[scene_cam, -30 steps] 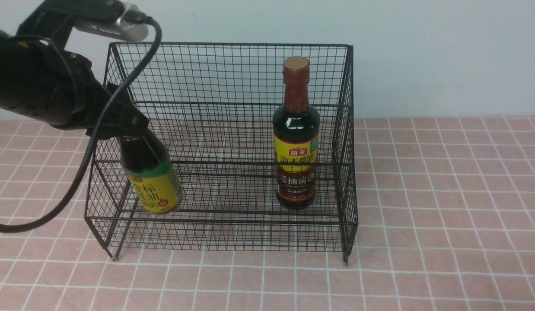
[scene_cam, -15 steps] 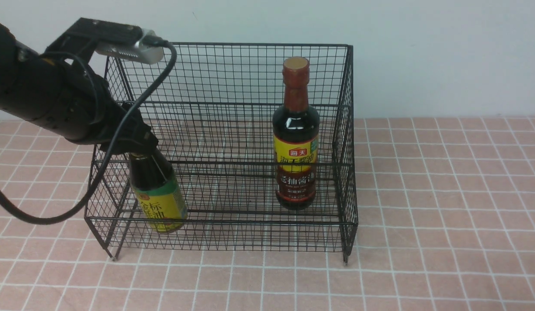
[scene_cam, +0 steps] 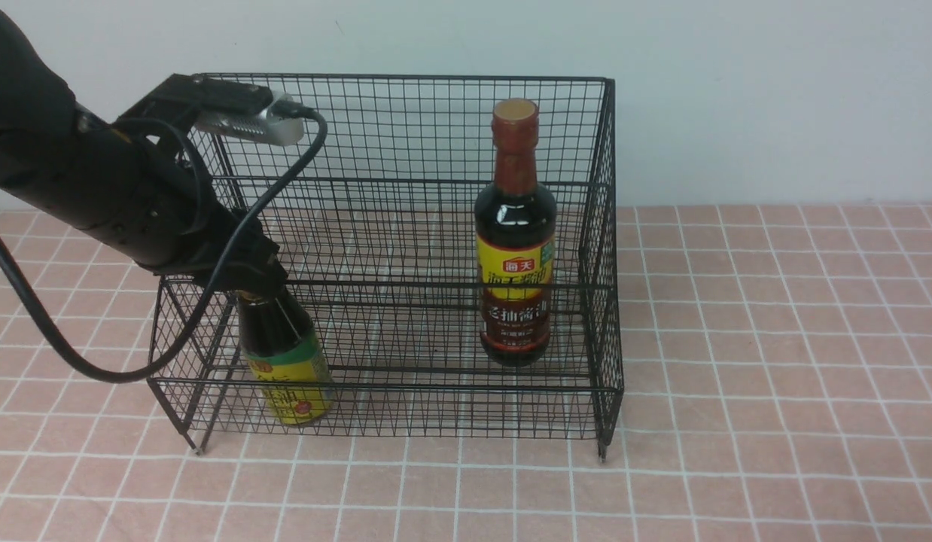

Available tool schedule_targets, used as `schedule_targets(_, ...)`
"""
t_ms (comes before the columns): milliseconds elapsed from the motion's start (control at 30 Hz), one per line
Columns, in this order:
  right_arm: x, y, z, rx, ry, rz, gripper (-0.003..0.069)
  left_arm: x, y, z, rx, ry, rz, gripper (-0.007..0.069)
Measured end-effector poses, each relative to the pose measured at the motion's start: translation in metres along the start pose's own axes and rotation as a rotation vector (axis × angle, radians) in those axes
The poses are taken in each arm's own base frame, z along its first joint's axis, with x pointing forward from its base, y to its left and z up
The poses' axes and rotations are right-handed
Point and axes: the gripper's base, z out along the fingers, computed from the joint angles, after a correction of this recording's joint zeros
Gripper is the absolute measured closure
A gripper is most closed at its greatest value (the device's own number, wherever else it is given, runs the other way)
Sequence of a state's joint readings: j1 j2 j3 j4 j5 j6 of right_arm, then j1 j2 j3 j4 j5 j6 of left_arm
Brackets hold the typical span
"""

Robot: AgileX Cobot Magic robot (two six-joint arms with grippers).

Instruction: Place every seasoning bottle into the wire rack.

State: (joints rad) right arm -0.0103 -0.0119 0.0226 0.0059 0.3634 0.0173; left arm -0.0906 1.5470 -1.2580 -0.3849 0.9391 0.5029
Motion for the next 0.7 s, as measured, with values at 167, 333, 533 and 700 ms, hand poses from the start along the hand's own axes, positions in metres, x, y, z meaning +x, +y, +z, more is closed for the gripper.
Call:
schedule_targets(167,0.0,0.0,0.0,0.0,0.0,0.0,0.0673,0.001,-0.002,0.0,0.022,0.014,-0.007,0.0263)
schedule_targets(333,0.0,0.0,0.0,0.0,0.0,0.0,0.0673,-0.002,-0.004,-0.005,0.031,0.017,0.0,0.023)
schedule_targets(533,0.0,0.0,0.0,0.0,0.0,0.0,0.0673,-0.015,-0.015,-0.044,0.03,-0.042,0.047,0.0253)
schedule_targets(700,0.0,0.0,0.0,0.0,0.0,0.0,0.0673,-0.02,-0.032,-0.097,0.01,-0.15,0.092,0.0386)
